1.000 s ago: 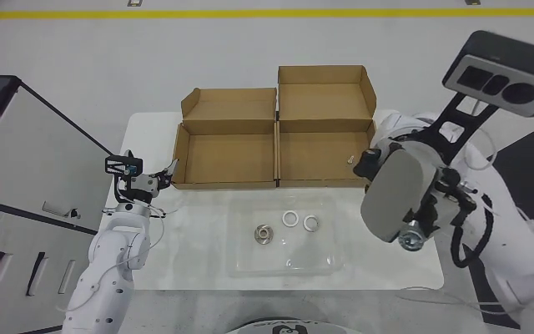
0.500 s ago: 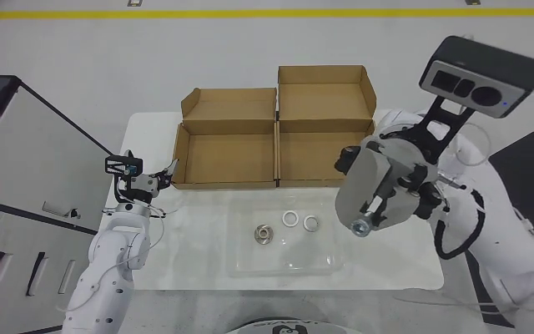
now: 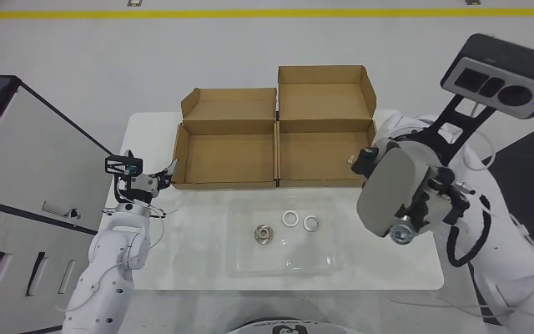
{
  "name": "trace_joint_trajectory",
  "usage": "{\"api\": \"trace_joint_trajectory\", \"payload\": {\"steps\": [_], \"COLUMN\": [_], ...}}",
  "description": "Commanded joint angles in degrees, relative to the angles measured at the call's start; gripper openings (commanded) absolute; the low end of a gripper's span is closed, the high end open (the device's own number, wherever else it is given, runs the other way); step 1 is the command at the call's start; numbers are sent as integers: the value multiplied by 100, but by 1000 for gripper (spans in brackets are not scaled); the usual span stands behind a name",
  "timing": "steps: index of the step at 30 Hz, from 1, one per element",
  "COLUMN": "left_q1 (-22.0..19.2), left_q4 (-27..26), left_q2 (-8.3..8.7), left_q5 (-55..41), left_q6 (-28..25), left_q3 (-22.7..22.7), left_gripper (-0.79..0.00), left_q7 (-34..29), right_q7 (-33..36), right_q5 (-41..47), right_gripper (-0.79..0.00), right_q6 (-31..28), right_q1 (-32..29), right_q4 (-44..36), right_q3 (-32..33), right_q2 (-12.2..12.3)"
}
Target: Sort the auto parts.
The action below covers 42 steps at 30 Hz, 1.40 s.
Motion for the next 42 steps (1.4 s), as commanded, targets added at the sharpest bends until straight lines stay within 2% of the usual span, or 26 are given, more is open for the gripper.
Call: {"api": "trace_joint_trajectory", "payload": {"steps": [1, 7, 29, 33, 42], "left_q1": [0, 0, 0, 0, 0], "left_q4": [0, 0, 0, 0, 0], "left_q2": [0, 0, 0, 0, 0], "left_q5": [0, 0, 0, 0, 0], "left_q6": [0, 0, 0, 0, 0], "left_q3": [0, 0, 0, 0, 0], "left_gripper": [0, 0, 0, 0, 0], "left_q7": [0, 0, 0, 0, 0], "right_q7": [-24, -43, -43, -148, 812], "right_q5": [6, -30, -30, -475, -1210], "right_gripper": [-785, -785, -785, -785, -785], "right_q6": [-24, -43, -43, 435, 1689], "right_q1": [-14, -42, -42, -204, -835], "right_q4": [-1, -3, -3, 4, 355], "right_q3": [1, 57, 57, 342, 1819], "right_q2": [-26, -94, -94, -70, 221]}}
